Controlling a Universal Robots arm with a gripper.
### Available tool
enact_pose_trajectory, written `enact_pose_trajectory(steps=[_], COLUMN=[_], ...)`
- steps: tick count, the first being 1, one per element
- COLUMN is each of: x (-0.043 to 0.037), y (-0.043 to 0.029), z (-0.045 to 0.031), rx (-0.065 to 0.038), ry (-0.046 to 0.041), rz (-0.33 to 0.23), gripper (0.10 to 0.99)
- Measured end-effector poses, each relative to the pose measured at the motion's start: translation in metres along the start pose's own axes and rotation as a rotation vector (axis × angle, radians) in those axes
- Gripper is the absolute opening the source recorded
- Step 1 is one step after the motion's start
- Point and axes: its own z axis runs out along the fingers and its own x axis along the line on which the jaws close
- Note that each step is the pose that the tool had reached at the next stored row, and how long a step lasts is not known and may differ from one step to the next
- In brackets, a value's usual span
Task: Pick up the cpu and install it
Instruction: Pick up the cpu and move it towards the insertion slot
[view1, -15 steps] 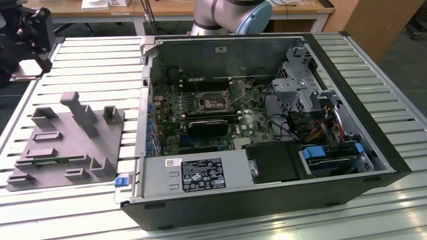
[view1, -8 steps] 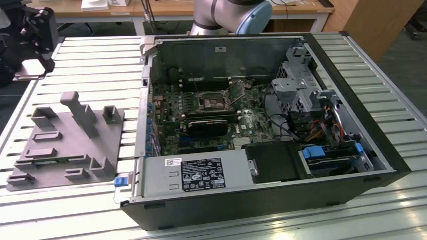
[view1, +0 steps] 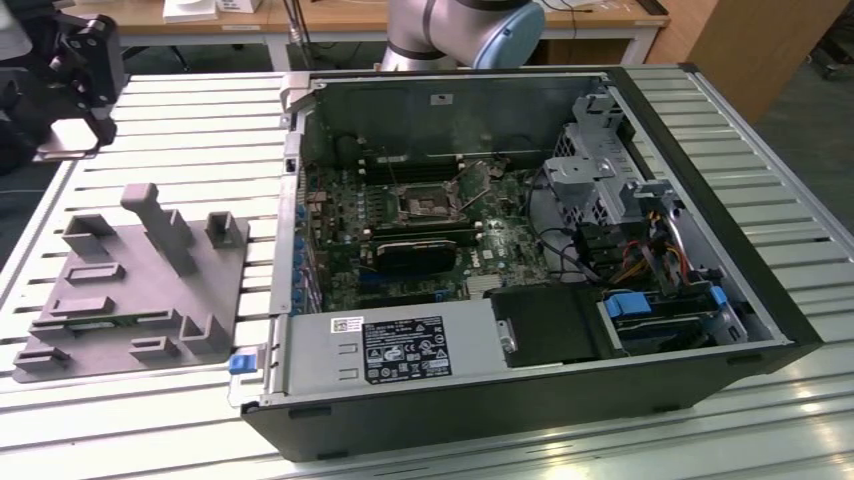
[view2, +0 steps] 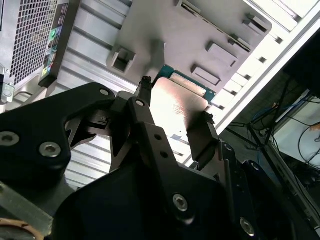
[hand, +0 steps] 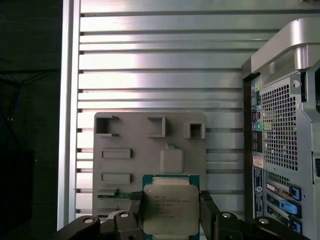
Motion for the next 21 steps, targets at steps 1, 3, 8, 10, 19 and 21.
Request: enact_pose_trajectory(steps=[1, 3, 8, 10, 19, 21], x=[-0.0007, -0.0021, -0.0053, -0.0065, -0.0144, -0.0174], y=[0.0000, 0.0000, 0.0001, 0.0001, 0.0003, 0.0004], z=[0.0000, 0.0000, -0.0002, -0.0002, -0.0004, -0.0005], rx=[0.000, 0.000, 0.000, 0.000, 0.000, 0.000], ry=[0.0000, 0.0000, 0.0000, 0.0000, 0.0000, 0.0000], rz=[0.000, 0.000, 0.000, 0.000, 0.000, 0.000], gripper=[0.537, 0.537, 0.537, 0.537, 0.537, 0.537])
